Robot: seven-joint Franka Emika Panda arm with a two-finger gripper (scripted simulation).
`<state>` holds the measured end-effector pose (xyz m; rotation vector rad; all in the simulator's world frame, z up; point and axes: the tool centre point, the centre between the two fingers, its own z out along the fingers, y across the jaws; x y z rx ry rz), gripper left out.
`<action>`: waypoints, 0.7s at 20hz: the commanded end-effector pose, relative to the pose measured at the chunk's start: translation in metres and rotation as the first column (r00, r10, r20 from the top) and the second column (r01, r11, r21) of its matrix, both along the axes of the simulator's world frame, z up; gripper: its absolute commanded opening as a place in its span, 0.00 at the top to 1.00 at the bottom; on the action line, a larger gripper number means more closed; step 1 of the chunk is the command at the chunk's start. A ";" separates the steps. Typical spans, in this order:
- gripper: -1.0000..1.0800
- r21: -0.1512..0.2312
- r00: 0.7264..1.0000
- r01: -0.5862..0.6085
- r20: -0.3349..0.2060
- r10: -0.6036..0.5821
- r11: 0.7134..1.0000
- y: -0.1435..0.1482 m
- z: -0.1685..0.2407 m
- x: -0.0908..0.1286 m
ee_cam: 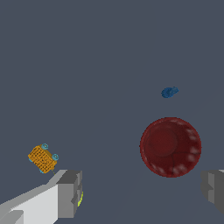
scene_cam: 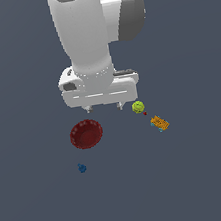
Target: Pick up a designated object from a clutter of objects.
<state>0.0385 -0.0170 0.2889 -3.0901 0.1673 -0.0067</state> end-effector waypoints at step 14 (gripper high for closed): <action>0.04 -0.017 0.923 0.385 -0.013 -0.385 0.923 -0.091 -0.118 0.071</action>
